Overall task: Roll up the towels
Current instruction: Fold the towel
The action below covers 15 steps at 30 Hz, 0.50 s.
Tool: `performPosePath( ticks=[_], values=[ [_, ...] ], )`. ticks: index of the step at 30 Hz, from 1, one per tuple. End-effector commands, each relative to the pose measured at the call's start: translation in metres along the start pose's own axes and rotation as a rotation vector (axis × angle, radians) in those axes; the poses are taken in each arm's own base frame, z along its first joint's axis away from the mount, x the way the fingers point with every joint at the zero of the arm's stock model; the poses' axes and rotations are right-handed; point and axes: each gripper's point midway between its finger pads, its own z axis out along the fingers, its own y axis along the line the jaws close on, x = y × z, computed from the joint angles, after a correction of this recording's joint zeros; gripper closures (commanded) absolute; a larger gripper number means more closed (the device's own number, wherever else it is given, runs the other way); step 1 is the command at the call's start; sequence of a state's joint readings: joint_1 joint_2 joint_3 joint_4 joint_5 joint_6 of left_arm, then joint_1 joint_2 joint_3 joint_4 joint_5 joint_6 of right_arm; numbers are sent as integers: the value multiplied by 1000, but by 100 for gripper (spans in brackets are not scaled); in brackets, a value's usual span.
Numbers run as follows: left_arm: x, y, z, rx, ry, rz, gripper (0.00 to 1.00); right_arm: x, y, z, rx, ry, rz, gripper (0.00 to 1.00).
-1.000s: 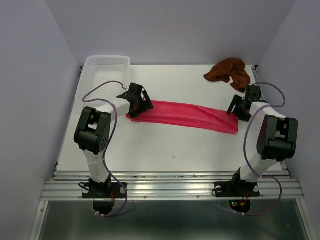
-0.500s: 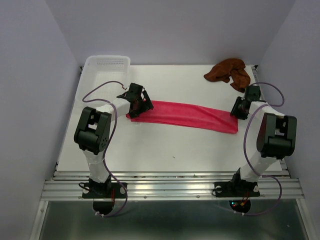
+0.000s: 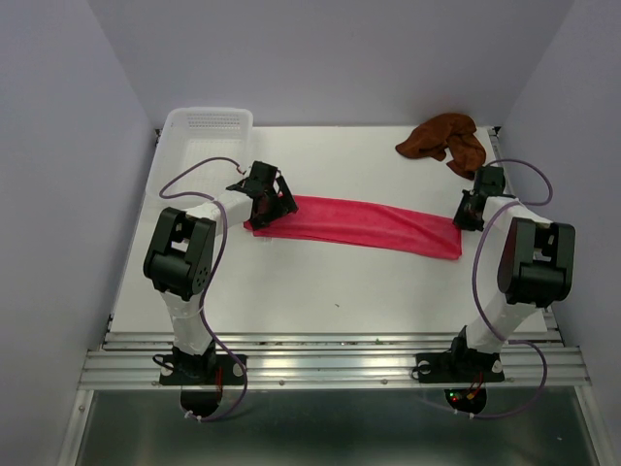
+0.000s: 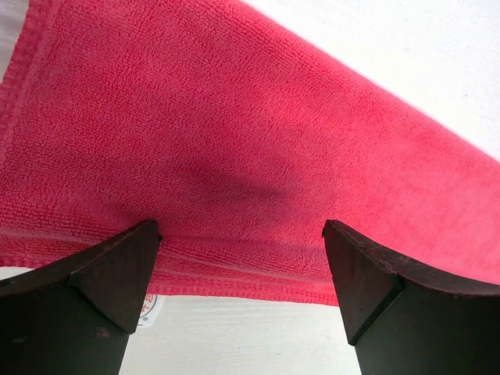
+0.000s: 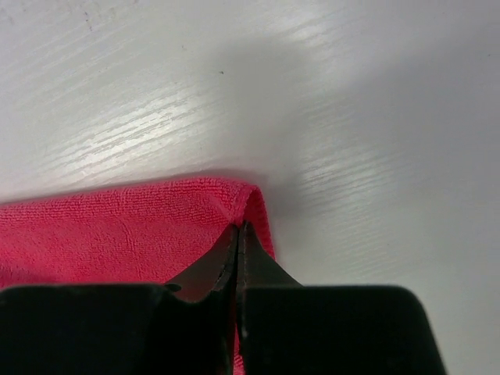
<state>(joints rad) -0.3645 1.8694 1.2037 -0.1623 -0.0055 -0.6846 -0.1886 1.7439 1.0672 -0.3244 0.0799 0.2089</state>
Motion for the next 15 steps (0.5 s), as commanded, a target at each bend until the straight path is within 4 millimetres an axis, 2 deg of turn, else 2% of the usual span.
performPosePath(
  ticks=[1, 7, 15],
  values=[
    [3, 18, -11, -61, 4, 28, 1, -36, -1, -4, 25, -100, -24, 99],
    [6, 23, -8, -75, 11, 30, 1, -53, -2, -11, 35, -150, -35, 99],
    [7, 24, -7, -83, 15, 36, 1, -57, 2, -2, 23, -131, -46, 99]
  ],
)
